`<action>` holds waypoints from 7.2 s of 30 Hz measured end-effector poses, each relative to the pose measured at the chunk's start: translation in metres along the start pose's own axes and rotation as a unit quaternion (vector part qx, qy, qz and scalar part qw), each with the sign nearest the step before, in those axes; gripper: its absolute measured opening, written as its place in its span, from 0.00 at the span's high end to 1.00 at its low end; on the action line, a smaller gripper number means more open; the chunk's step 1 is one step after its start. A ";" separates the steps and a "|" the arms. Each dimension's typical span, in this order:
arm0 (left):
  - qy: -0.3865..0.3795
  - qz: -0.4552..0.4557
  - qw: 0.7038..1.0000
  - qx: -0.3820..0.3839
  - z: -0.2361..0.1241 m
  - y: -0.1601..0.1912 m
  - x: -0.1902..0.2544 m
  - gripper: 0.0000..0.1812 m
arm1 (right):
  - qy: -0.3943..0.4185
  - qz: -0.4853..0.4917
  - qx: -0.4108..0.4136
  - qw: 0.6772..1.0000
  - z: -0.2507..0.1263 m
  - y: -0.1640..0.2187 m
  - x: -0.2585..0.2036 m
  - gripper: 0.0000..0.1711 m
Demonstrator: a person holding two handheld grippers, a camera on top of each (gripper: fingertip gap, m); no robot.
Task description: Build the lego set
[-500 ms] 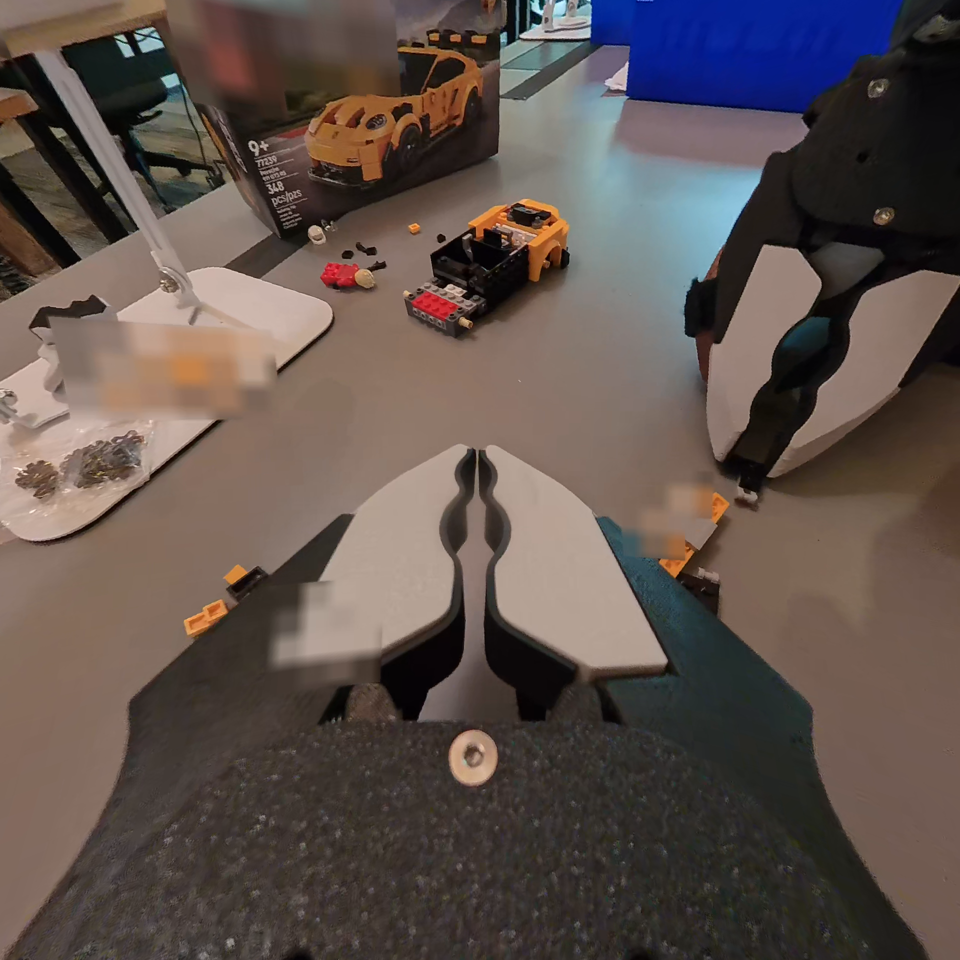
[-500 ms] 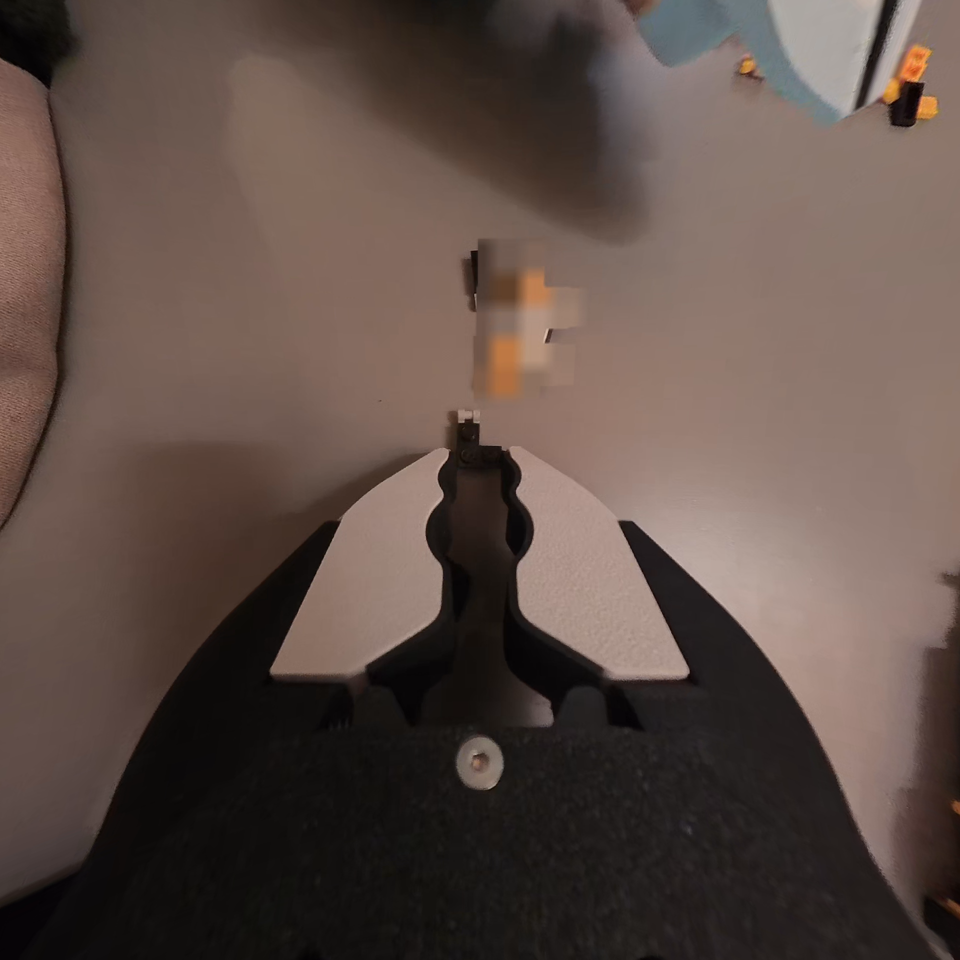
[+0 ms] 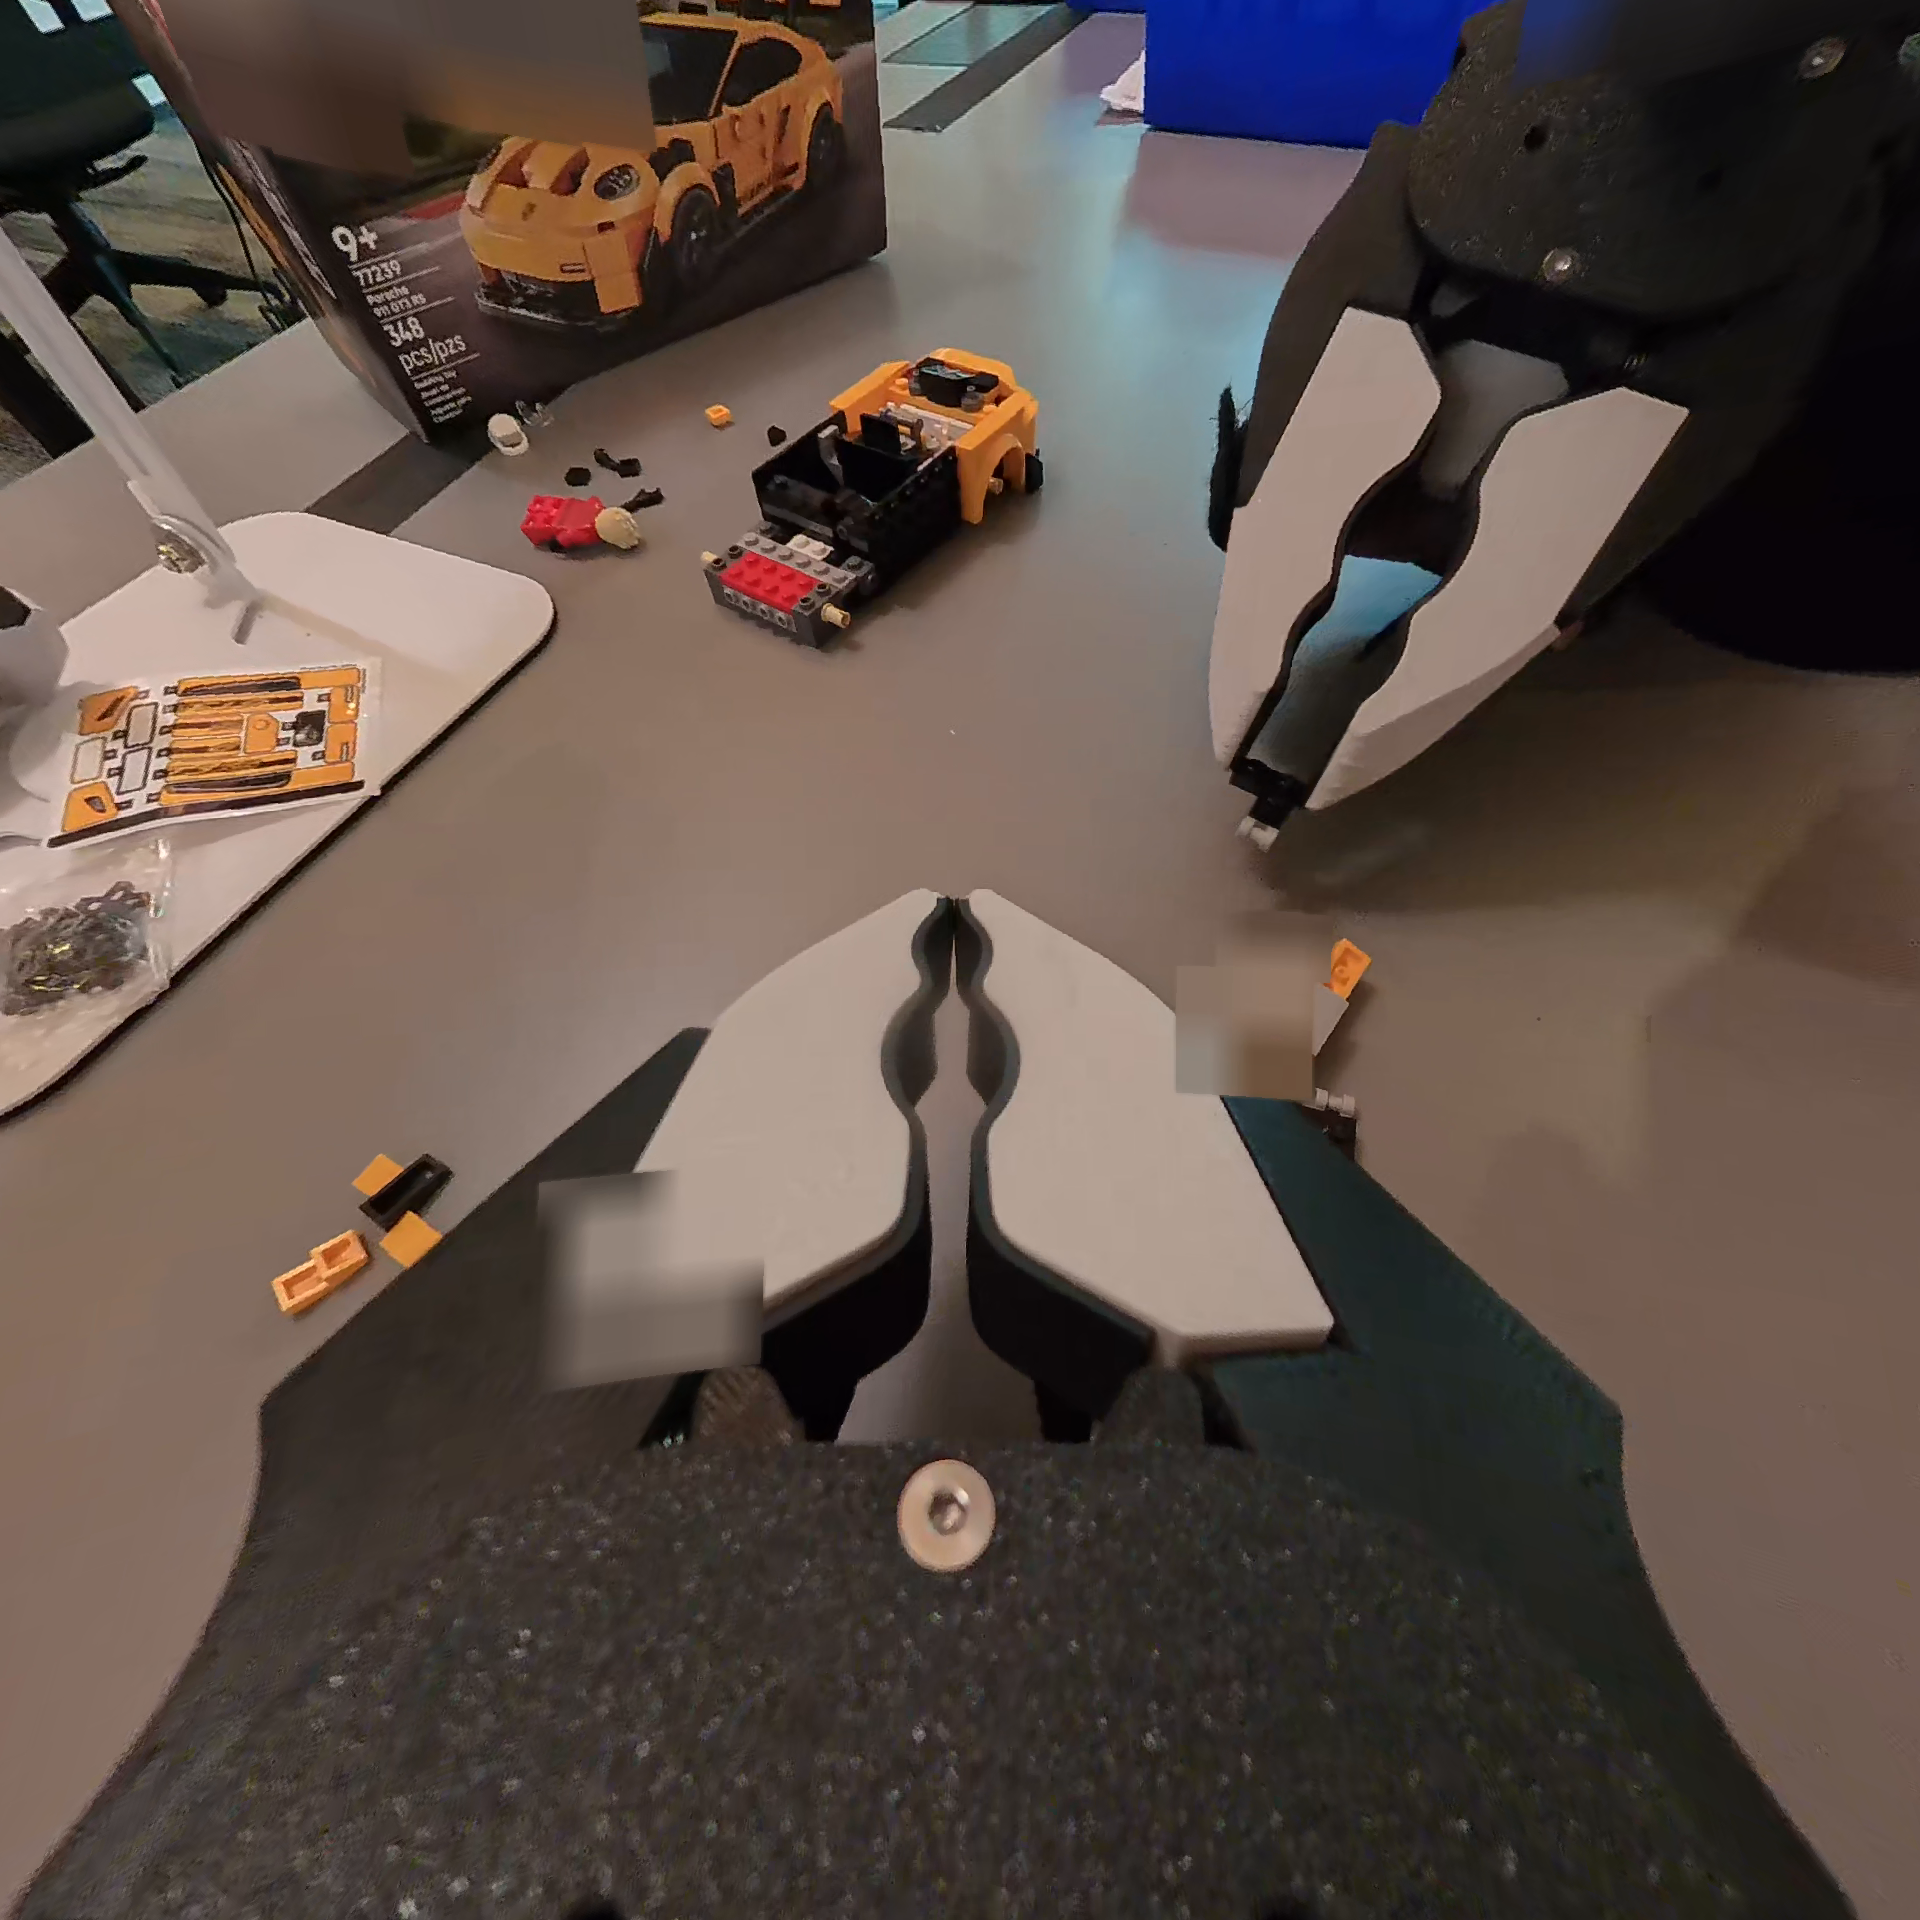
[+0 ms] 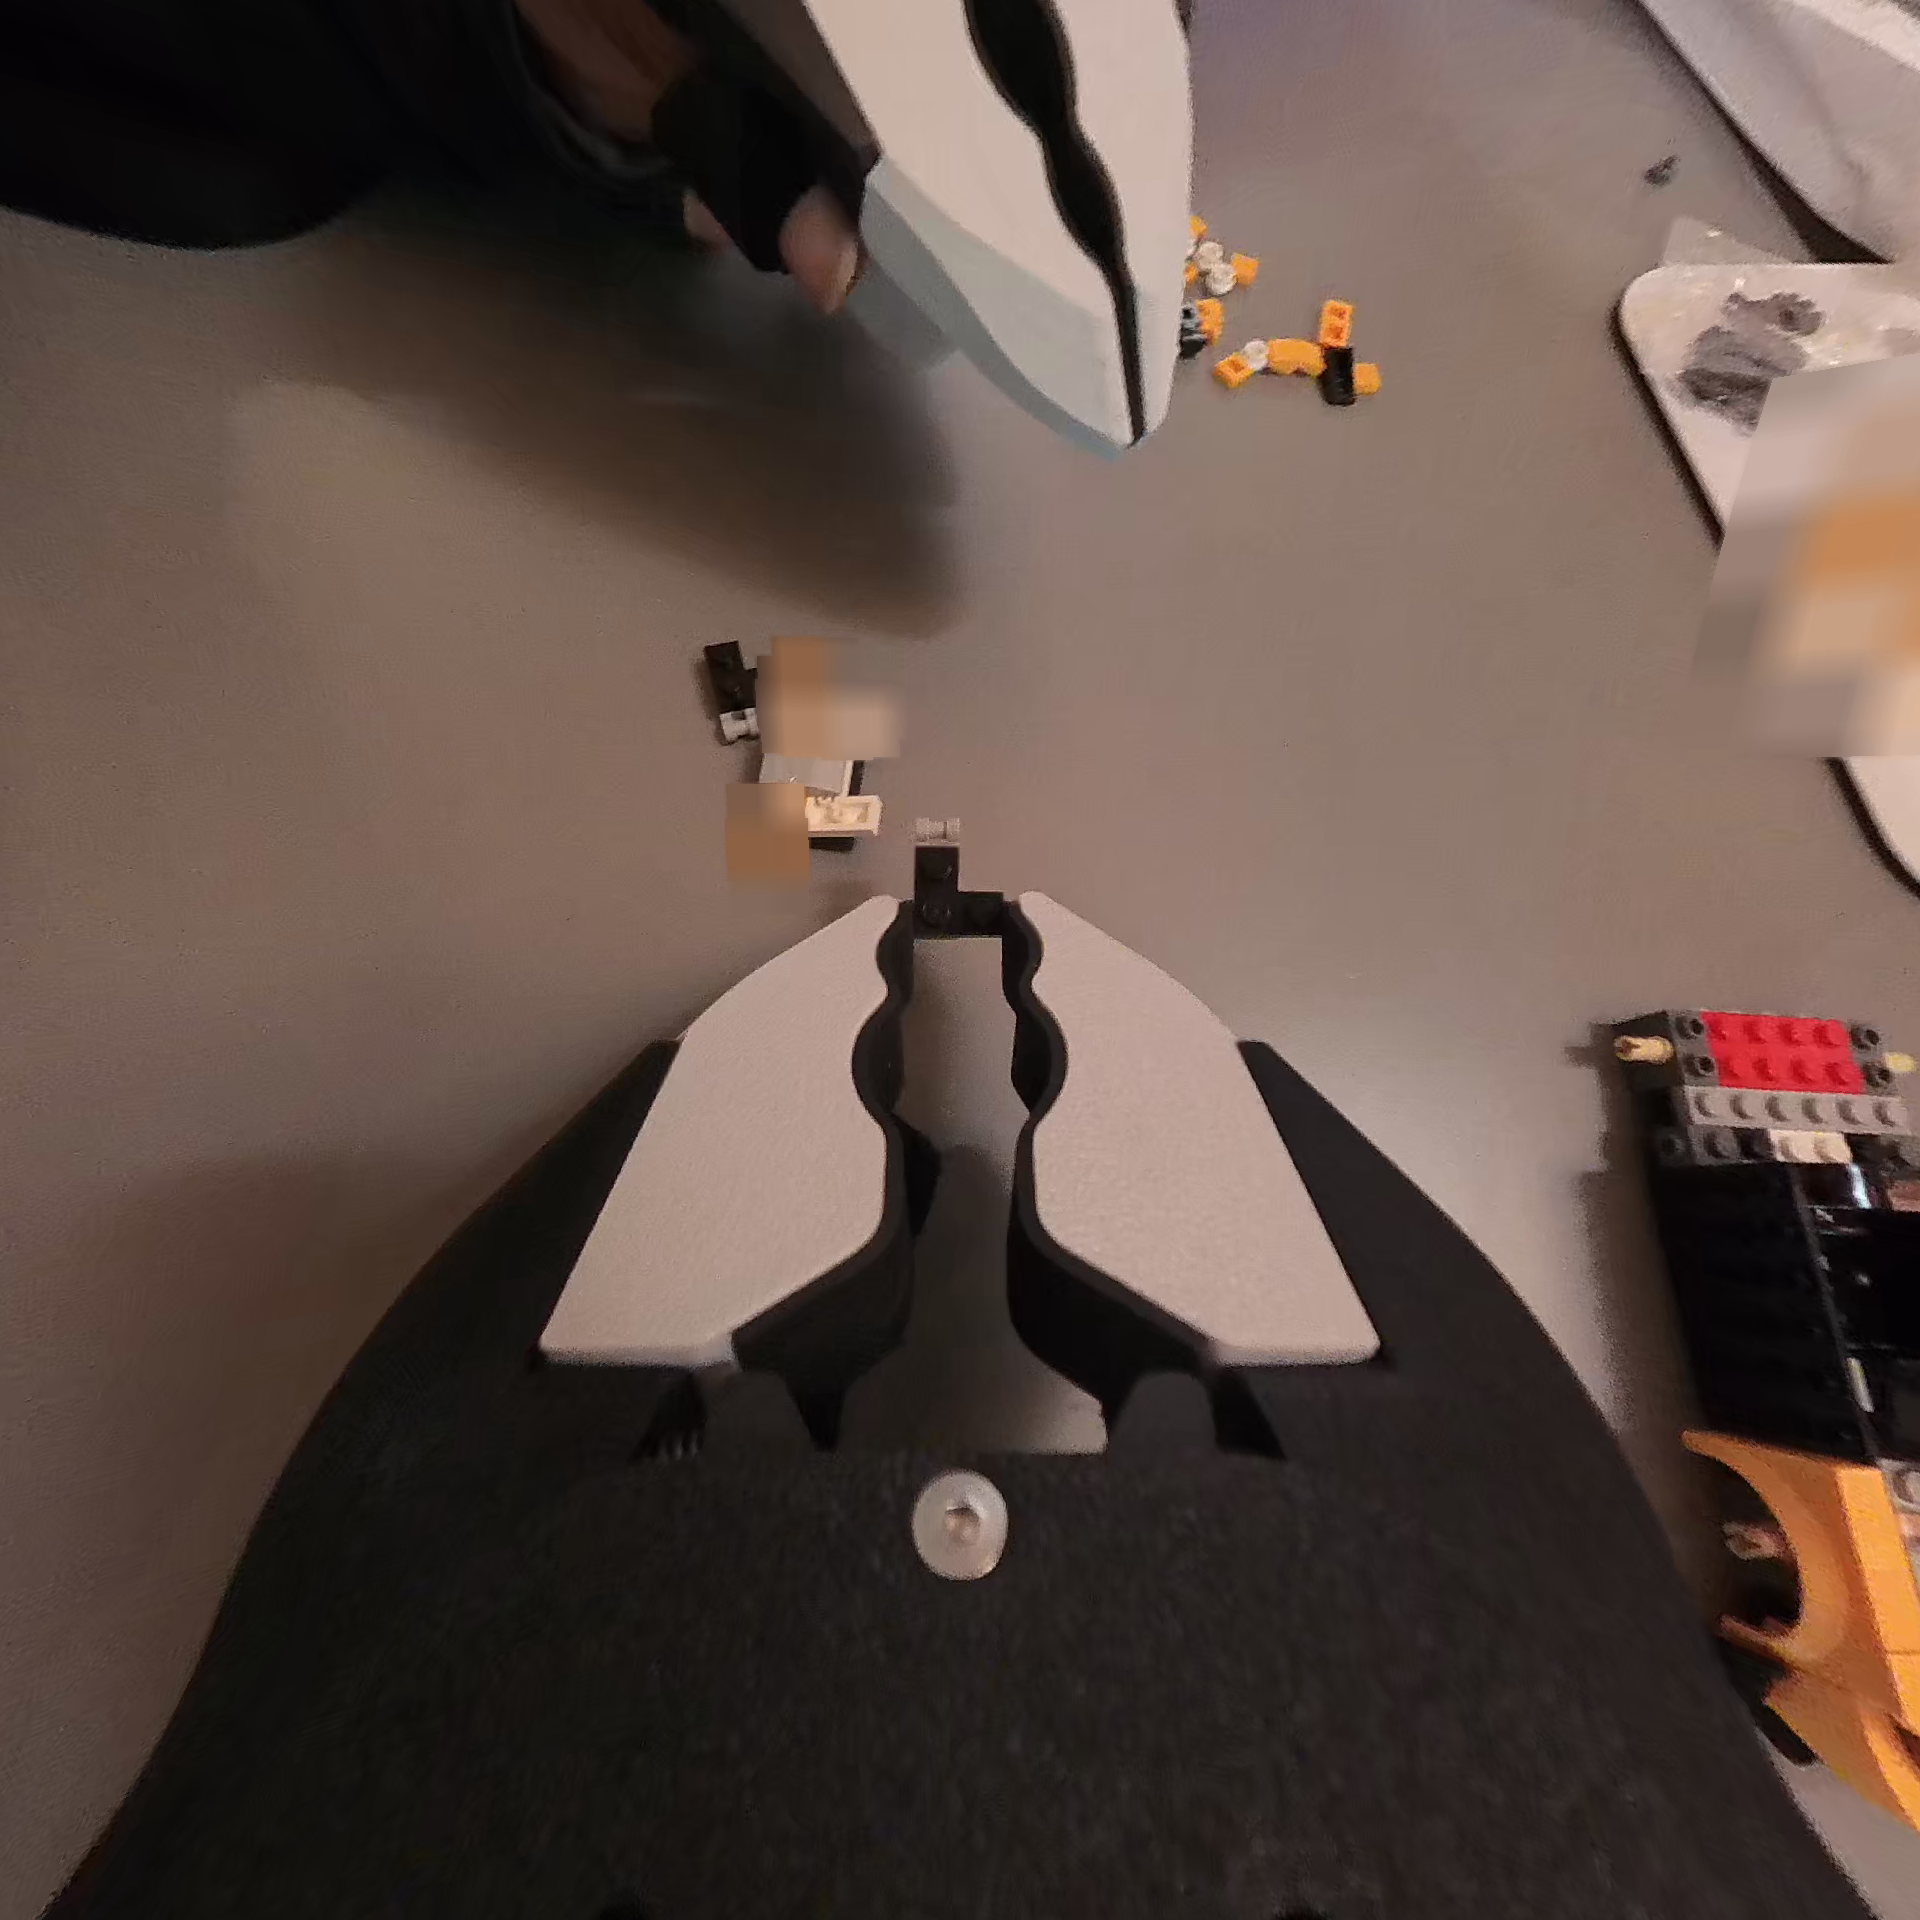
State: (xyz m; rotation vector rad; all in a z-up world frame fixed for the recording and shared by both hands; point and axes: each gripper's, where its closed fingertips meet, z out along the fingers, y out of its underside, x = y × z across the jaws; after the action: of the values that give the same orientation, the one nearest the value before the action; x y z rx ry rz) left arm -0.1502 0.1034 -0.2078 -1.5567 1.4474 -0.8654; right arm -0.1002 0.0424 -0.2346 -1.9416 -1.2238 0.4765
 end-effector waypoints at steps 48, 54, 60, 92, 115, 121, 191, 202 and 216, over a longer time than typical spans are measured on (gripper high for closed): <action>0.171 -0.080 0.982 0.003 0.002 -0.006 0.049 0.97 | -0.161 0.184 0.119 0.962 -0.002 -0.056 -0.001 0.89; 0.257 -0.317 0.910 0.071 -0.011 -0.027 0.034 0.98 | -0.138 0.187 0.134 0.963 -0.001 -0.057 0.007 0.88; 0.305 -0.379 0.866 0.116 -0.016 -0.042 0.036 0.98 | -0.130 0.222 0.214 0.942 -0.006 -0.081 0.013 0.89; 0.304 -0.297 0.905 0.014 -0.007 -0.016 0.057 0.96 | -0.190 0.252 0.126 0.940 0.008 -0.063 -0.008 0.98; 0.325 -0.341 0.881 0.040 -0.011 -0.024 0.053 0.96 | -0.191 0.242 0.144 0.940 0.007 -0.068 -0.009 0.96; 0.321 -0.324 0.889 0.030 -0.010 -0.020 0.056 0.96 | -0.191 0.235 0.134 0.944 0.008 -0.065 -0.011 0.97; 0.302 -0.322 0.895 0.053 -0.013 -0.024 0.046 0.96 | -0.191 0.247 0.157 0.937 0.002 -0.066 -0.003 0.97; 0.298 -0.293 0.908 0.026 -0.009 -0.019 0.055 0.96 | -0.202 0.246 0.141 0.938 0.007 -0.064 -0.010 0.97; 0.304 -0.321 0.896 0.033 -0.011 -0.020 0.050 0.96 | -0.190 0.244 0.151 0.939 0.006 -0.065 -0.006 0.97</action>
State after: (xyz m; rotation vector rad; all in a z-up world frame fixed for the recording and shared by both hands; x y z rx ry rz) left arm -0.1459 0.0530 -0.1871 -1.8318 1.2681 -1.9095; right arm -0.1450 0.0549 -0.1887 -1.9235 -0.8072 1.2689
